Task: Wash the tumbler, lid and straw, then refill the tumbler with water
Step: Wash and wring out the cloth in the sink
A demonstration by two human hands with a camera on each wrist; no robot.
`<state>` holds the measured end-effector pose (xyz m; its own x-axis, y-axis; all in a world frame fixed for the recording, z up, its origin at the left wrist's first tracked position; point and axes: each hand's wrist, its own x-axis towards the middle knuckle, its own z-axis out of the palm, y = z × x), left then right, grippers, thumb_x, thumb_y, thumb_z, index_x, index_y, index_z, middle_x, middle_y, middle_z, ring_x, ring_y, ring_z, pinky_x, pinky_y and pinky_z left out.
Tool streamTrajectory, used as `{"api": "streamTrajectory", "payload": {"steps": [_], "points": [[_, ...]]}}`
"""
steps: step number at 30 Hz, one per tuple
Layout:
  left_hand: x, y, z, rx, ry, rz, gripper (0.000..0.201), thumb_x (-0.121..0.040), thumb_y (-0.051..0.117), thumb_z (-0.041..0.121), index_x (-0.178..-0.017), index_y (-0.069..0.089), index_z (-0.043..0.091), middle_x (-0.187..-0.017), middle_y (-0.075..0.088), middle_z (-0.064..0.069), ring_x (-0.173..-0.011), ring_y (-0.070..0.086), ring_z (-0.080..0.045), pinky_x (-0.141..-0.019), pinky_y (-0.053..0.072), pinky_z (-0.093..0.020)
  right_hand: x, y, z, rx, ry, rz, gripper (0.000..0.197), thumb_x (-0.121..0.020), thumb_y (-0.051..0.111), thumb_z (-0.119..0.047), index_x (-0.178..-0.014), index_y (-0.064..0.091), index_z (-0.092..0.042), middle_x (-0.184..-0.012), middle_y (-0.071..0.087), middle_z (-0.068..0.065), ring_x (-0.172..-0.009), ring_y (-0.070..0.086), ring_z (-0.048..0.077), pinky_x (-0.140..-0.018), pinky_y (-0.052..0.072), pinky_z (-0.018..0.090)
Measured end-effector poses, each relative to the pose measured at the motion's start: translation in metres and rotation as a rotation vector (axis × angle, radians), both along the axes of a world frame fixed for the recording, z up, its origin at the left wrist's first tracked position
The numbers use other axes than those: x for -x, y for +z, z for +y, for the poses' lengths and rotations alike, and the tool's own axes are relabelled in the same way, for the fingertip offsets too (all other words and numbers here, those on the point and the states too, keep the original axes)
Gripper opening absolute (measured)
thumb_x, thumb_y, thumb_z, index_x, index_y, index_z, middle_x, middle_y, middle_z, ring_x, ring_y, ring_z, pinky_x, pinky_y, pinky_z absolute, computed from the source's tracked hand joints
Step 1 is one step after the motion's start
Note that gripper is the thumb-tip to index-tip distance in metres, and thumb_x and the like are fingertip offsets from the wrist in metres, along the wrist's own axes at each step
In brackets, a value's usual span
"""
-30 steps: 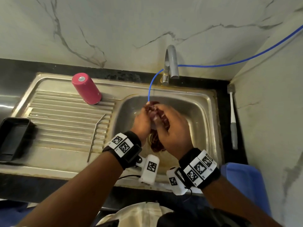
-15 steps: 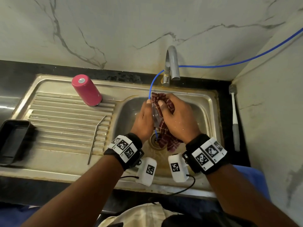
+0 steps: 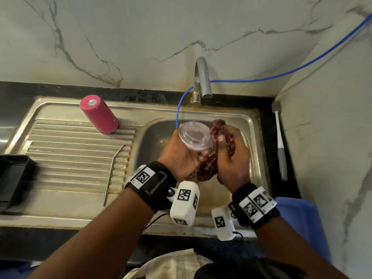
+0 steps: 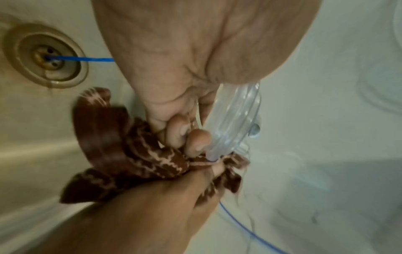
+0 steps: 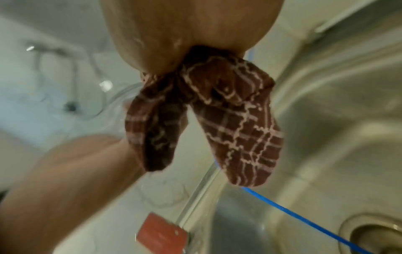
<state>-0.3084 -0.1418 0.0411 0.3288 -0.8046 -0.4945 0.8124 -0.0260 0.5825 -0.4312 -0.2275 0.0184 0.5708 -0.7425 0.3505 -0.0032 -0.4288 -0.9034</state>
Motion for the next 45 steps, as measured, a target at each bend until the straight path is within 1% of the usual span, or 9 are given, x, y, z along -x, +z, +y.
{"api": "streamTrajectory", "payload": {"steps": [5,12,18,21,25,32,34,38,45], "points": [[-0.002,-0.008,0.011,0.067,-0.121,-0.032,0.065,-0.108,0.029,0.062,-0.122,0.065,0.01,-0.104,0.069,-0.017,-0.071,0.06,-0.022,-0.058,0.047,-0.028,0.001,0.016,-0.031,-0.056,0.134,0.131,0.02,-0.109,0.056,-0.017,-0.126,0.068,-0.019,-0.117,0.073,-0.014,-0.112,0.068,0.0,-0.098,0.05,0.018],[-0.008,-0.02,0.02,-0.089,-0.014,-0.155,0.084,-0.089,0.057,0.069,-0.145,0.058,0.006,-0.139,0.061,-0.03,-0.114,0.063,-0.039,-0.095,0.052,-0.047,-0.023,0.031,-0.017,0.12,0.236,0.285,0.016,-0.107,0.06,-0.023,-0.121,0.068,-0.022,-0.099,0.073,-0.016,-0.094,0.068,-0.006,-0.082,0.047,0.008],[-0.018,-0.034,0.045,-0.123,0.084,-0.135,0.08,-0.093,0.046,0.069,-0.143,0.061,0.008,-0.135,0.066,-0.025,-0.101,0.071,-0.032,-0.078,0.061,-0.038,-0.025,0.01,0.004,0.011,0.297,0.328,0.022,-0.108,0.059,-0.03,-0.127,0.065,-0.023,-0.108,0.075,-0.015,-0.099,0.069,-0.004,-0.086,0.052,0.014],[-0.022,-0.039,0.056,-0.153,0.034,-0.206,0.081,-0.098,0.04,0.072,-0.137,0.064,0.005,-0.118,0.064,-0.022,-0.081,0.064,-0.022,-0.061,0.047,-0.028,-0.026,0.003,0.008,0.019,0.266,0.378,0.023,-0.107,0.059,-0.031,-0.128,0.066,-0.023,-0.105,0.073,-0.017,-0.096,0.065,-0.01,-0.083,0.045,0.007],[-0.034,-0.034,0.065,-0.167,0.013,-0.247,0.052,-0.102,0.053,0.058,-0.125,0.069,0.015,-0.098,0.074,-0.004,-0.074,0.069,-0.015,-0.055,0.051,-0.023,-0.034,0.004,0.01,-0.047,0.269,0.377,0.021,-0.107,0.061,-0.027,-0.124,0.069,-0.02,-0.102,0.072,-0.019,-0.096,0.066,-0.011,-0.081,0.044,0.003],[-0.082,-0.035,0.101,-0.212,0.188,-0.457,0.049,-0.091,0.075,0.042,-0.133,0.064,0.018,-0.122,0.073,-0.009,-0.107,0.074,-0.033,-0.089,0.053,-0.046,-0.049,-0.006,0.017,-0.109,0.229,0.411,0.008,-0.105,0.064,-0.029,-0.111,0.068,-0.031,-0.1,0.073,-0.018,-0.095,0.067,-0.01,-0.083,0.046,0.007],[-0.099,-0.035,0.114,-0.3,0.225,-0.584,0.062,-0.081,0.085,0.046,-0.132,0.062,0.019,-0.123,0.073,-0.007,-0.112,0.072,-0.036,-0.086,0.058,-0.041,-0.055,-0.012,0.022,-0.121,0.216,0.399,0.008,-0.104,0.066,-0.029,-0.111,0.07,-0.029,-0.101,0.075,-0.013,-0.096,0.069,-0.003,-0.086,0.05,0.015],[-0.137,-0.039,0.149,-0.614,0.201,-1.03,0.077,-0.067,0.094,0.052,-0.131,0.061,0.023,-0.121,0.067,0.008,-0.108,0.064,-0.015,-0.085,0.052,-0.025,-0.07,-0.019,0.04,-0.147,0.218,0.426,0.014,-0.103,0.067,-0.023,-0.107,0.064,-0.036,-0.094,0.065,-0.028,-0.089,0.06,-0.024,-0.077,0.039,-0.002],[-0.192,-0.07,0.184,-0.994,0.048,-1.447,0.088,-0.059,0.101,0.041,-0.133,0.06,0.015,-0.132,0.06,-0.01,-0.122,0.048,-0.037,-0.101,0.038,-0.041,-0.094,-0.028,0.058,-0.119,0.254,0.479,0.014,-0.103,0.067,-0.026,-0.117,0.067,-0.031,-0.099,0.065,-0.029,-0.093,0.059,-0.024,-0.081,0.039,-0.003]]}}
